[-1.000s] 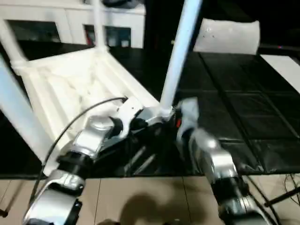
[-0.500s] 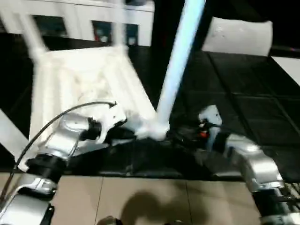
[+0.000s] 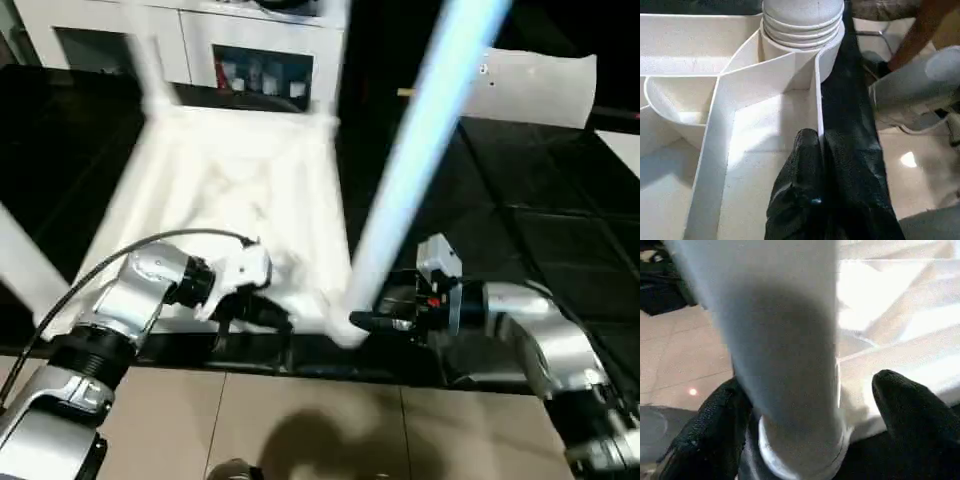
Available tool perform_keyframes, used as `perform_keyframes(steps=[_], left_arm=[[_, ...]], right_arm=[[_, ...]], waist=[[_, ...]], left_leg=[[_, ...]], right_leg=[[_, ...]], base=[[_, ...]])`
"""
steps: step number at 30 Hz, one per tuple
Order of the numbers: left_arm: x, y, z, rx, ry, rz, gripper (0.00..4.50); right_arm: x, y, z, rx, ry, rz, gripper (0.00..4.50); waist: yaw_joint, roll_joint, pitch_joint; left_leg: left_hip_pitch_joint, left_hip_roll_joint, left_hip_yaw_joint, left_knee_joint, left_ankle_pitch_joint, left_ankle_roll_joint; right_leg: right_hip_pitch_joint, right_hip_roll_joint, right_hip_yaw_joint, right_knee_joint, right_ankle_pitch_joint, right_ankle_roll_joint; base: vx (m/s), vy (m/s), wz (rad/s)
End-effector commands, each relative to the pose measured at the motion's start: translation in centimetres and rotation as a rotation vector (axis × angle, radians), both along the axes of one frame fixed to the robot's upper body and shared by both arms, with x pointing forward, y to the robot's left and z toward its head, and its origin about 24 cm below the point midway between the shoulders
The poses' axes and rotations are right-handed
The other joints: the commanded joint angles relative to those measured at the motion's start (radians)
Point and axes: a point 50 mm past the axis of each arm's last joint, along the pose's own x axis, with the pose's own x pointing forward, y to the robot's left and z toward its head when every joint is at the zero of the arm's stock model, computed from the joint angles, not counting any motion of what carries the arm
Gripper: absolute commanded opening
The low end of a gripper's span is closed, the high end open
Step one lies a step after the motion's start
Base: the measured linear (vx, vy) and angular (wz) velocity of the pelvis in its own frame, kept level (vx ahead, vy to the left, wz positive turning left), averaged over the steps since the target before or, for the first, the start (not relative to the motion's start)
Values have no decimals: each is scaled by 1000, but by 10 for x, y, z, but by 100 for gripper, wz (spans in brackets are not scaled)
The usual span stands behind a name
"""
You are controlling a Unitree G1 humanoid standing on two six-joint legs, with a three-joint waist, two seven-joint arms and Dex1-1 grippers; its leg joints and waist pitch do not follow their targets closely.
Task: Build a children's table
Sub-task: Rotate leg to tighten
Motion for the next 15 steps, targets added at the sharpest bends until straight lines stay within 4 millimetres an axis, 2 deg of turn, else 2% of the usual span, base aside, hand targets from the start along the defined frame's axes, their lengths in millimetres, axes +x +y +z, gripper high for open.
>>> perform_keyframes(steps=[1,4,5,15], left_arm=[[-4,-10,-6,50,28,-100,0],[0,-10,-4,59,8,-102,0],[0,-10,-4,59,7,-102,0],[4,-9,-5,77,-11,-100,0]], right_arm=[[1,-2,0,-11,7,41,345],[2,0,-1,-24,26,96,336],[2,0,-1,-24,29,99,315],[5,-1,-4,-26,66,150,234]], waist=[[-5,2,-64],[-5,0,-64],[-5,1,-64],[1,-1,-64]], left_leg=[[41,95,-37,-79,-188,23],[38,93,-37,-76,-194,21],[39,94,-37,-77,-198,18],[40,96,-37,-78,-220,1]], right_leg=[[30,-74,44,-57,-122,-260],[30,-75,44,-58,-134,-264],[30,-76,44,-59,-140,-264],[27,-78,44,-59,-168,-261]], base=[[0,0,0],[0,0,0],[0,0,0],[0,0,0]])
